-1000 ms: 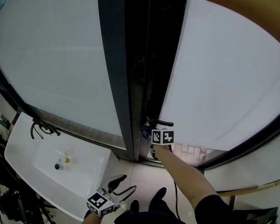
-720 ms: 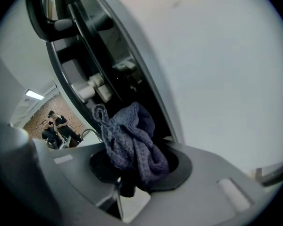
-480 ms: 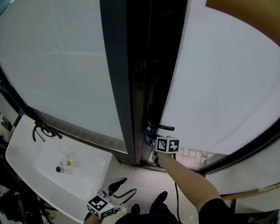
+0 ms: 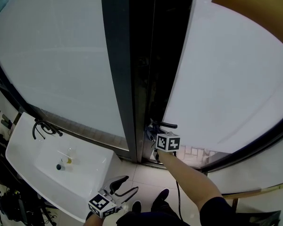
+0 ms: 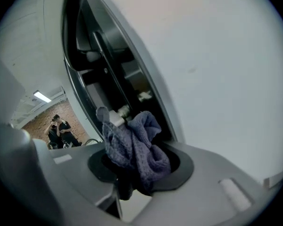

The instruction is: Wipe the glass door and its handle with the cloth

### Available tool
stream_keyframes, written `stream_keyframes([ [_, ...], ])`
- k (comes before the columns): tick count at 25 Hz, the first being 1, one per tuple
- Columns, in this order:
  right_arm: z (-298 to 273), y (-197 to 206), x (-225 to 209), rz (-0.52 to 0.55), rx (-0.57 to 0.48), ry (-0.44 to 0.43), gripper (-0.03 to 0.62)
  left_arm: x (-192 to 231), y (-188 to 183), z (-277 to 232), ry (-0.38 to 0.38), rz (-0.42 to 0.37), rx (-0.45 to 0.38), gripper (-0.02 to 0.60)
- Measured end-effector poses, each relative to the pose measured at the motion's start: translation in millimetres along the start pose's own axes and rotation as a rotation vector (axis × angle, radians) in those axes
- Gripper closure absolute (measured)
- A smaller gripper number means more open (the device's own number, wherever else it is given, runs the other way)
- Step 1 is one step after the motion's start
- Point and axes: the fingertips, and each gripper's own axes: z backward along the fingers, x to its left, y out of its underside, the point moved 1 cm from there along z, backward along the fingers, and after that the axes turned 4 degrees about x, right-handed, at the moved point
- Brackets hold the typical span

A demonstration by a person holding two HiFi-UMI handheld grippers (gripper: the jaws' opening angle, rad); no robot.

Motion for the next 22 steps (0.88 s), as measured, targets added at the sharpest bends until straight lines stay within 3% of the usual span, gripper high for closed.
stream_keyframes([
  [8, -19, 20, -9, 0.017, 0.112, 0.044, 0.461, 0, 5, 3, -0.013, 0.004, 0.002, 0.340],
  [14, -15, 60, -16, 0.027, 0.207, 0.074, 0.464, -9, 0, 8, 0.005, -0.008, 0.000, 0.341],
  [22, 54, 85, 30, 0.108, 0.104, -0.029, 0.464, -21, -6, 18, 0.063, -0.056, -0.007, 0.340],
])
